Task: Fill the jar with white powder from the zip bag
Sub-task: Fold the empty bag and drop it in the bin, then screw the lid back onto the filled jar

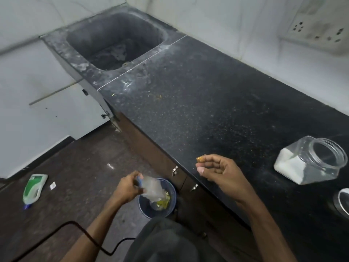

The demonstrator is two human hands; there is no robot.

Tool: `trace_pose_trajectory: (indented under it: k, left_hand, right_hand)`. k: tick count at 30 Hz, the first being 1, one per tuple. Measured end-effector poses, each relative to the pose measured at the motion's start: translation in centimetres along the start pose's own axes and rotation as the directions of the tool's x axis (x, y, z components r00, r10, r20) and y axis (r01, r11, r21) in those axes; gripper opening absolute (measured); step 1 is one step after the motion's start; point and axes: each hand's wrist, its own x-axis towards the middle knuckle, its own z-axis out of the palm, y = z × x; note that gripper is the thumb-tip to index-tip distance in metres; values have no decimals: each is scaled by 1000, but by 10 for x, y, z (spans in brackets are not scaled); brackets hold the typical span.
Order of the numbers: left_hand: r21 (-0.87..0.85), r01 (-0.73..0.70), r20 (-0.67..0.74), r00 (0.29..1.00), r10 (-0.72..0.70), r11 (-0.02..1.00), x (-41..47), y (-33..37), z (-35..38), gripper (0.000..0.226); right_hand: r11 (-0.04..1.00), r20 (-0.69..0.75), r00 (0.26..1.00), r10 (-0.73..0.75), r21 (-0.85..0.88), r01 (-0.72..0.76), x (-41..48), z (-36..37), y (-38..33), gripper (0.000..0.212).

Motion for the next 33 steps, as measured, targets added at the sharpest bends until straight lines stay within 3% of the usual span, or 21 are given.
trace_pose_trajectory:
  k: [3, 8, 11, 17, 22, 27, 30, 33]
  left_hand:
    - [-7, 97, -76, 992, -97, 995, 23, -11, 36, 54]
    - [-3, 253, -70, 965, -252, 968, 48, -32, 75, 47]
    - [-88, 321, -110, 938, -329, 943, 52, -38, 86, 38]
    - [-106, 322, -130, 934, -334, 941, 60, -36, 95, 40]
    - [-197, 354, -12, 932, -363, 914, 68, -31, 104, 35]
    - [-470, 200, -180, 932, -315, 860, 77, -27, 93, 13]
    - [-571, 20, -385, 877, -289, 821, 72, -2, 67, 16]
    - [-539, -234, -611, 770, -185, 809, 59, 45, 34, 19]
  right_hand:
    - [1000, 0, 1000, -1, 2, 1, 2, 2, -1, 22]
    - [999, -16, 1000, -12, 31, 12, -2, 2, 1, 22]
    - [997, -48, 999, -12, 70, 15, -7, -1, 3, 21]
    - [997, -118, 993, 9, 78, 1, -13, -8, 13, 19]
    - [995, -129, 992, 6, 99, 6, -15, -11, 17, 19]
    - [992, -150, 989, -1, 126, 20, -17, -17, 17, 18]
    - [990, -172, 985, -9, 140, 33, -18, -24, 16, 19]
    - [985, -203, 979, -9, 167, 44, -19, -32, 15, 18]
